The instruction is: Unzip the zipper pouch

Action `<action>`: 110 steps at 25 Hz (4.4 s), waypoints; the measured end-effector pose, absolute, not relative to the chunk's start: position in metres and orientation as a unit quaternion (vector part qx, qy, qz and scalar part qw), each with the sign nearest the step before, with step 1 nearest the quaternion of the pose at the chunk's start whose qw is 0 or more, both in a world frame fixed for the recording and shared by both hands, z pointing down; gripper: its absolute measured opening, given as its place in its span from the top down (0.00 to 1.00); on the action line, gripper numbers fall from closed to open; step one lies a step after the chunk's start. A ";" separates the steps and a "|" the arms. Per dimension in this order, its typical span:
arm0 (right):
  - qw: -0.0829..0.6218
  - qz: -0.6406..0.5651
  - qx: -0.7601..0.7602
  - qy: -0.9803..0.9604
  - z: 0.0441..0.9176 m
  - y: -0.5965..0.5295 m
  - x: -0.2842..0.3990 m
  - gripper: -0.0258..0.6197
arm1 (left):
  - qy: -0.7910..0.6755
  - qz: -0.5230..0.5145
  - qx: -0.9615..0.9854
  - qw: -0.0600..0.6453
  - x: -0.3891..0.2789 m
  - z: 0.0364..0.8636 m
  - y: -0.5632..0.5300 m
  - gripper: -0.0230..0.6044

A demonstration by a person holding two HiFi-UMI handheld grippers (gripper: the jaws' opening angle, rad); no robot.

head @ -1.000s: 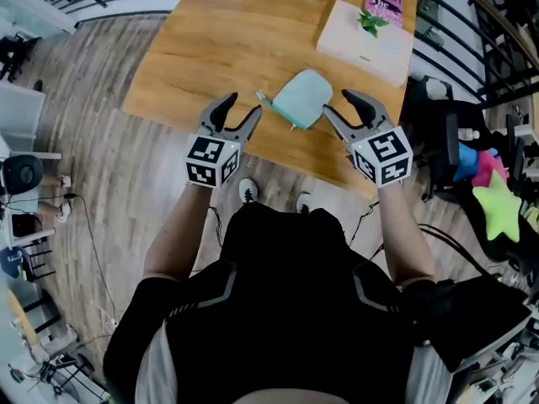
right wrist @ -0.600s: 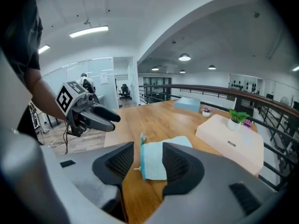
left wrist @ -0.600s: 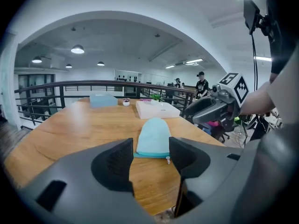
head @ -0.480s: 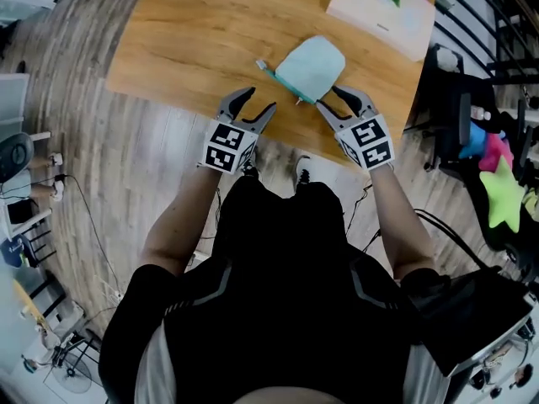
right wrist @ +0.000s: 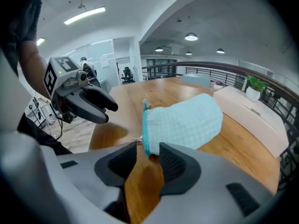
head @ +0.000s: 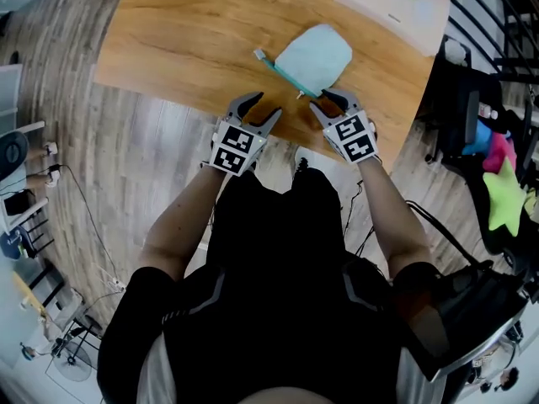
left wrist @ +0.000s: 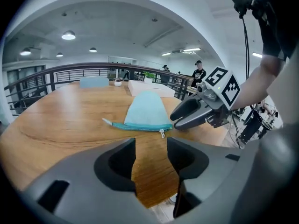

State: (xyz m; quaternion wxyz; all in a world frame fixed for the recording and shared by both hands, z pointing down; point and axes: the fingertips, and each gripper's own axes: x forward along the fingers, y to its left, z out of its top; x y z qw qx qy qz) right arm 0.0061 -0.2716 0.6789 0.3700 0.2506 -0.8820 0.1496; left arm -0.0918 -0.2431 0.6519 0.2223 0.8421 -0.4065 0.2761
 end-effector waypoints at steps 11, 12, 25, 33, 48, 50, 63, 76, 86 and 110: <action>0.376 0.141 0.255 -0.879 0.699 -0.276 0.004 0.80 | -0.386 0.287 0.845 0.234 -0.079 0.672 -0.233 0.60; 0.376 0.141 0.255 -0.880 0.699 -0.276 0.005 0.81 | -0.385 0.286 0.846 0.234 -0.079 0.672 -0.233 0.60; 0.349 0.189 0.242 -0.885 0.675 -0.272 -0.004 0.87 | -0.360 0.284 0.865 0.205 -0.070 0.652 -0.243 0.62; 0.292 0.234 0.270 -0.887 0.621 -0.279 -0.007 0.88 | -0.343 0.261 0.888 0.162 -0.061 0.606 -0.259 0.63; 0.223 0.301 0.330 -0.866 0.537 -0.276 0.002 0.88 | -0.281 0.243 0.928 0.028 -0.030 0.526 -0.270 0.65; 0.217 0.299 0.331 -0.868 0.528 -0.274 0.002 0.88 | -0.273 0.245 0.930 0.004 -0.025 0.518 -0.268 0.65; 0.213 0.264 0.320 -0.884 0.488 -0.252 0.001 0.88 | -0.236 0.206 0.950 -0.022 -0.016 0.476 -0.251 0.76; 0.203 0.253 0.288 -0.901 0.473 -0.230 -0.002 0.88 | -0.230 0.144 0.961 0.060 -0.024 0.458 -0.228 0.77; 0.193 0.250 0.277 -0.907 0.469 -0.226 0.002 0.88 | -0.250 0.146 0.955 0.070 -0.024 0.453 -0.224 0.87; 0.203 0.235 0.222 -0.924 0.467 -0.223 0.029 0.88 | -0.302 0.145 0.933 0.132 -0.013 0.452 -0.237 0.91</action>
